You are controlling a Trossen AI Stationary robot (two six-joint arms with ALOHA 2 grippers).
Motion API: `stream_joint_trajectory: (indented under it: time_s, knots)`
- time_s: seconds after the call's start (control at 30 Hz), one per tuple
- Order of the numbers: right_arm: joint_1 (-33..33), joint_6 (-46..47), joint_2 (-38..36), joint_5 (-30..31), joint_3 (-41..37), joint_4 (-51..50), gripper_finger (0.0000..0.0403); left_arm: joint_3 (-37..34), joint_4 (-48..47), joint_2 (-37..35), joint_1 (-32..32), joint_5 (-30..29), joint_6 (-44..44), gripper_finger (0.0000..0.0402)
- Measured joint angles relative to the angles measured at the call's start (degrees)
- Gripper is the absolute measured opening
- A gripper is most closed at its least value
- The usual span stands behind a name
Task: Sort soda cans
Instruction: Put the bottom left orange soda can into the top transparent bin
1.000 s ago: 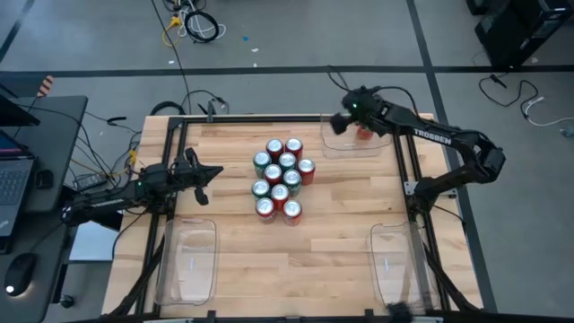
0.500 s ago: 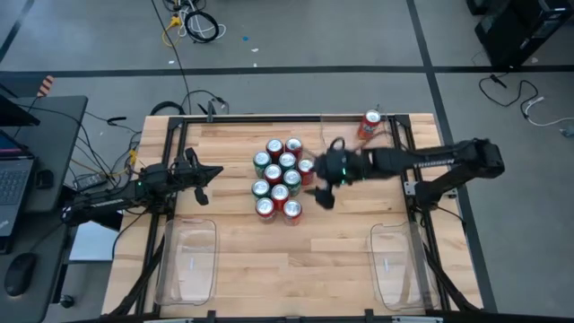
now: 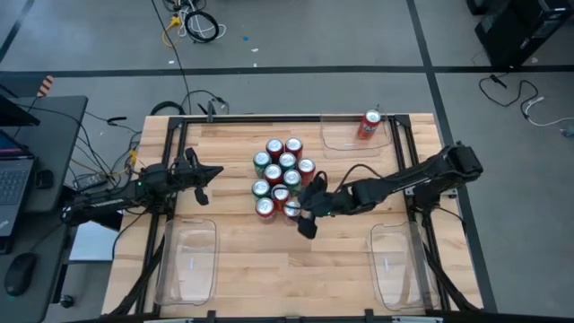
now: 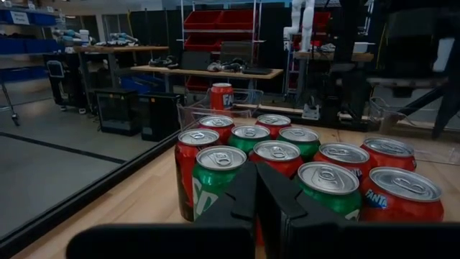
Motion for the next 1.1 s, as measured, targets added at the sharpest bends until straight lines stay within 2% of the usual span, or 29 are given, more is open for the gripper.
stream_joint_trajectory:
  time_s: [0.17,0.4,0.57,0.73,0.93,1.1]
  knots:
    - [0.0,-1.0,1.1,1.8,0.1,0.0,0.0392,0.0,0.0,0.0,0.0,0.1,-0.1,0.0008]
    - [0.0,-2.6,5.3,1.9,0.0,0.9,0.0385,0.0,0.0,0.0,0.0,0.1,-0.2,0.0008]
    - [-0.1,-2.9,5.9,1.9,0.0,3.2,0.0348,0.0,0.0,0.0,0.0,0.1,-0.2,0.0008]
    - [-0.6,-2.1,5.5,1.4,0.0,3.3,0.0256,0.0,-0.1,0.0,0.0,0.1,-0.2,0.0008]
    - [-0.7,-1.7,4.6,-0.1,0.1,1.8,0.0250,0.0,-0.1,0.0,0.0,0.1,-0.2,0.0008]
    - [-0.2,-0.8,0.4,-0.5,-0.1,-0.5,0.0250,0.0,-0.1,0.0,0.0,0.1,-0.2,0.0008]
